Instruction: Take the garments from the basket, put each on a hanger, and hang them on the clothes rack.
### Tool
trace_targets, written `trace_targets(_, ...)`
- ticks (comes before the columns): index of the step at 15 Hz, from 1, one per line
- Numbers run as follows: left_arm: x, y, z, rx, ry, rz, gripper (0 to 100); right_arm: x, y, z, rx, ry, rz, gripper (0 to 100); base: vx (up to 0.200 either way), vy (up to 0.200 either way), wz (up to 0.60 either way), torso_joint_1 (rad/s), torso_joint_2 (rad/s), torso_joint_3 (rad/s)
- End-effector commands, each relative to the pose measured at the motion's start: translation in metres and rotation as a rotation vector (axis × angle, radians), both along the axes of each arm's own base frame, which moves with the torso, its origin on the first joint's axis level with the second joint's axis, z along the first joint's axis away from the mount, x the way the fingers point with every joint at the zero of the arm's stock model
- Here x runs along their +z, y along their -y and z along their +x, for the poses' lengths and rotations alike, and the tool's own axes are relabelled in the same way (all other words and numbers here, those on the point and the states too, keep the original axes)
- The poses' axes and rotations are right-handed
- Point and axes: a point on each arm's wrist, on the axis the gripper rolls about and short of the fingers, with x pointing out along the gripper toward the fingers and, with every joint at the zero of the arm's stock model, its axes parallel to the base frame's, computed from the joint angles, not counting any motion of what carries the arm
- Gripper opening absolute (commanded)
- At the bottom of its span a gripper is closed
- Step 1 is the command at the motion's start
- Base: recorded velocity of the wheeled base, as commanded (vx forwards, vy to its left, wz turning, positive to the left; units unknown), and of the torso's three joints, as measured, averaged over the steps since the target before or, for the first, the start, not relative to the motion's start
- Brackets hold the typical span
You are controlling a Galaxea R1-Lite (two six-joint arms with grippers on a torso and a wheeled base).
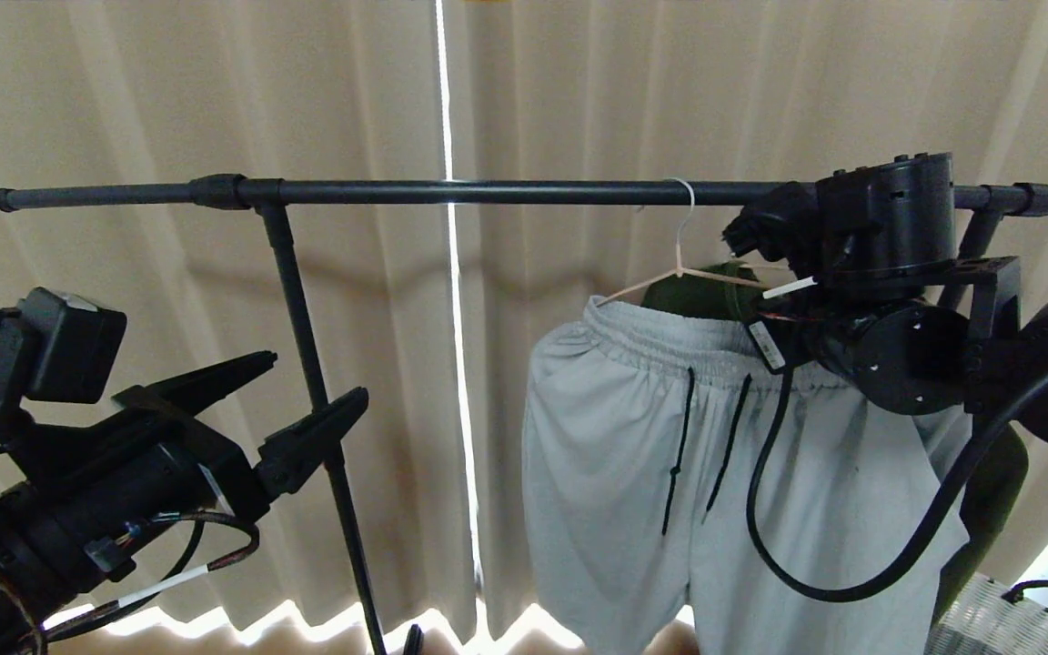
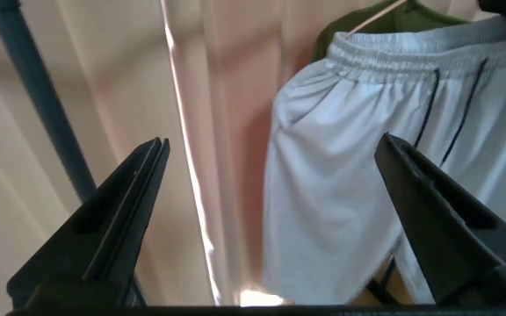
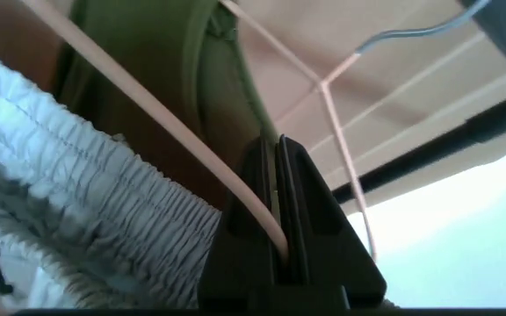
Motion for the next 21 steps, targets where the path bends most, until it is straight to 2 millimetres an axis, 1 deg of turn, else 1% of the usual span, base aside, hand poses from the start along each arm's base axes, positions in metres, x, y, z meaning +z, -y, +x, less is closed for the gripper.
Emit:
trace_targets(1, 0.000, 0.000, 0.000, 0.000, 0.000, 0.000, 100, -0.001, -0.005, -0.002, 0.019, -0.003, -0.002, 0, 0.000, 0.000, 0.00, 0.000, 0.00, 0.000)
trace_targets(3, 0.000, 0.000, 0.000, 0.000, 0.000, 0.000, 100, -0.002, -0.008, -0.004, 0.030, -0.007, -0.003, 0, 0.000, 0.000, 0.00, 0.000, 0.00, 0.000)
trace_targets(4, 0.000, 0.000, 0.000, -0.001, 0.002, -0.001, 100, -0.003, -0.009, -0.005, 0.033, -0.009, -0.004, 100, 0.000, 0.000, 0.00, 0.000, 0.00, 0.000)
trace_targets(8, 0.001, -0.001, 0.000, 0.005, 0.002, -0.003, 100, 0.000, -0.016, -0.013, 0.067, 0.007, 0.047, 100, 0.000, 0.000, 0.00, 0.000, 0.00, 0.000)
trace_targets(11, 0.000, -0.001, 0.001, 0.008, -0.001, -0.005, 100, 0.001, -0.010, -0.022, 0.114, -0.001, 0.075, 100, 0.000, 0.000, 0.00, 0.000, 0.00, 0.000)
trace_targets(14, -0.001, -0.008, 0.004, 0.049, -0.003, 0.003, 100, 0.006, -0.001, -0.035, 0.149, 0.028, 0.113, 100, 0.000, 0.000, 0.00, 0.000, 0.00, 0.000)
trace_targets(16, -0.002, -0.015, 0.005, 0.085, -0.004, 0.005, 100, 0.014, 0.011, -0.051, 0.187, 0.064, 0.154, 100, 0.000, 0.000, 0.00, 0.000, 0.00, 0.000)
trace_targets(19, 0.004, -0.021, -0.009, 0.092, 0.035, -0.012, 100, 0.021, 0.031, -0.070, 0.225, 0.086, 0.192, 100, 0.000, 0.000, 0.00, 0.000, 0.00, 0.000)
trace_targets(20, 0.007, -0.026, -0.021, 0.102, 0.067, -0.024, 100, 0.022, 0.045, -0.084, 0.215, 0.102, 0.201, 100, 0.000, 0.000, 0.00, 0.000, 0.00, 0.000)
trace_targets(21, 0.008, -0.035, -0.034, 0.143, 0.094, -0.033, 100, 0.021, 0.057, -0.097, 0.212, 0.110, 0.206, 100, 0.000, 0.000, 0.00, 0.000, 0.00, 0.000)
